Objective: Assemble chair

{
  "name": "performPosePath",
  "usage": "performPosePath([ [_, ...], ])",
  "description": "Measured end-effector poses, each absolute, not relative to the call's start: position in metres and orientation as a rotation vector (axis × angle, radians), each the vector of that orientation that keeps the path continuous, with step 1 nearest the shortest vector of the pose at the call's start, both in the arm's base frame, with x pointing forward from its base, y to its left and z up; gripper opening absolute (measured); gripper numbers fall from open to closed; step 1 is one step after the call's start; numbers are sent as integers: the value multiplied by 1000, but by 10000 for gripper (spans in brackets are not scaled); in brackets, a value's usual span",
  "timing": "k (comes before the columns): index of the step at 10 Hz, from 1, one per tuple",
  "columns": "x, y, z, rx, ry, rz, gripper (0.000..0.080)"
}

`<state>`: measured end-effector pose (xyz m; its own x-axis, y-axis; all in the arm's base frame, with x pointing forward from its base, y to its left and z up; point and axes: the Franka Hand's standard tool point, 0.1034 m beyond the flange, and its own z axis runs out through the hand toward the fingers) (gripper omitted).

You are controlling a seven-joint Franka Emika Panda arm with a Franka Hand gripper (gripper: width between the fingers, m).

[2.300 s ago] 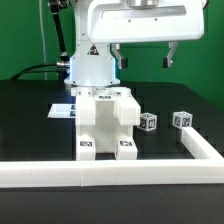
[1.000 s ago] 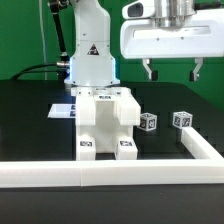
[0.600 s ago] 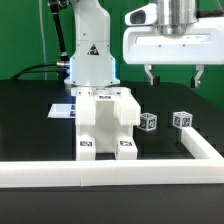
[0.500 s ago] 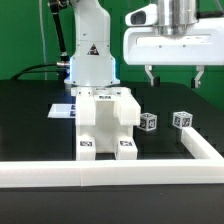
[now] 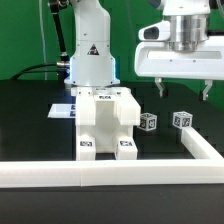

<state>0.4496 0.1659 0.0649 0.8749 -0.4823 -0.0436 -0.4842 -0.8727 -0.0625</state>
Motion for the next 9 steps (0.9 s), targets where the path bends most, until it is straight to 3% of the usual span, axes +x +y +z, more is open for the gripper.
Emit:
performPosePath([
  [4, 449, 169, 62, -2971, 773, 10, 649],
  [9, 432, 175, 37, -2999, 759, -15, 649],
])
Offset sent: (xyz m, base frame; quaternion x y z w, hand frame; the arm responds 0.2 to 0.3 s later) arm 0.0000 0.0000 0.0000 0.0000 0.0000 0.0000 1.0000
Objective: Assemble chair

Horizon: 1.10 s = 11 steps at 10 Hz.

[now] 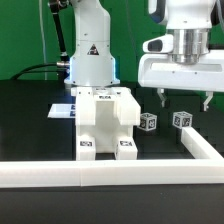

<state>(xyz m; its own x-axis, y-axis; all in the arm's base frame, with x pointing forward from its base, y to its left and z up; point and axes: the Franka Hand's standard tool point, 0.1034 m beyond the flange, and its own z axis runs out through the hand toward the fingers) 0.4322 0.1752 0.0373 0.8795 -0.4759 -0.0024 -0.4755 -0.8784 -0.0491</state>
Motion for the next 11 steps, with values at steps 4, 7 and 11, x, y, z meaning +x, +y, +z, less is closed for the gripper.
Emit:
performPosePath([
  [4, 425, 177, 20, -3023, 742, -7, 649],
  [7, 417, 178, 8, -3043, 727, 13, 649],
  [11, 412, 183, 6, -3048, 709, 24, 649],
])
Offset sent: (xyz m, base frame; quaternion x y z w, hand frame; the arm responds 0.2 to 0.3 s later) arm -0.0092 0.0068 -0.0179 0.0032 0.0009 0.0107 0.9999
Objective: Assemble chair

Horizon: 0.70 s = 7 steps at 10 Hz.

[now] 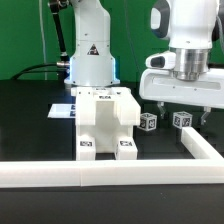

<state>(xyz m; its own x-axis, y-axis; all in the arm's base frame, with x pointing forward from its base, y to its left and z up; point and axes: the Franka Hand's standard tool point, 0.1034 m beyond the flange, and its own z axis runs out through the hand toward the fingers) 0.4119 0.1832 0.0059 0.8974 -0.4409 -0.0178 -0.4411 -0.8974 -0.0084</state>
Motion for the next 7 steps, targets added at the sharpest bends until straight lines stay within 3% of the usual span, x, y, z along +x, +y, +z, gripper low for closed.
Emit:
performPosePath([
  [2, 412, 183, 6, -3048, 708, 24, 618],
  [3, 412, 183, 6, -3048, 708, 23, 438],
  [4, 413, 184, 6, -3047, 708, 22, 389],
  [7, 413, 182, 6, -3048, 709, 22, 390],
])
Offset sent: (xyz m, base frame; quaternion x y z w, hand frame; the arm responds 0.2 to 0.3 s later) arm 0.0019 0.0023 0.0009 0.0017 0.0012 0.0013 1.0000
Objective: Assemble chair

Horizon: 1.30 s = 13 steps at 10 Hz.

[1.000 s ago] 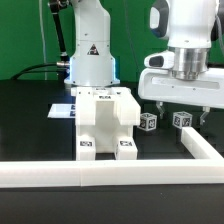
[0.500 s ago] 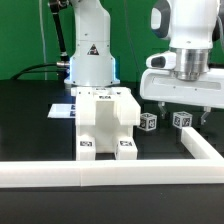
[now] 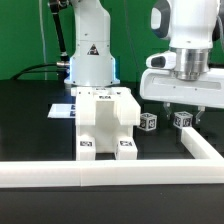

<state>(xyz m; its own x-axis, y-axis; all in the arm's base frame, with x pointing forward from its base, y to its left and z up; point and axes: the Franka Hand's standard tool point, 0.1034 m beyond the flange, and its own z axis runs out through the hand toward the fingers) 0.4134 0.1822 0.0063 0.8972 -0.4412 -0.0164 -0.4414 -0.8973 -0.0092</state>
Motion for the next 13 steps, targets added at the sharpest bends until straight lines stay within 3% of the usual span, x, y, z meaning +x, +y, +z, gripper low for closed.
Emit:
performPosePath([
  [2, 417, 178, 13, -3049, 693, 37, 390],
  [5, 427, 166, 42, -3042, 683, 82, 390],
  [10, 467, 130, 112, -2990, 571, 86, 392],
  [13, 468, 130, 110, -2992, 573, 83, 392],
])
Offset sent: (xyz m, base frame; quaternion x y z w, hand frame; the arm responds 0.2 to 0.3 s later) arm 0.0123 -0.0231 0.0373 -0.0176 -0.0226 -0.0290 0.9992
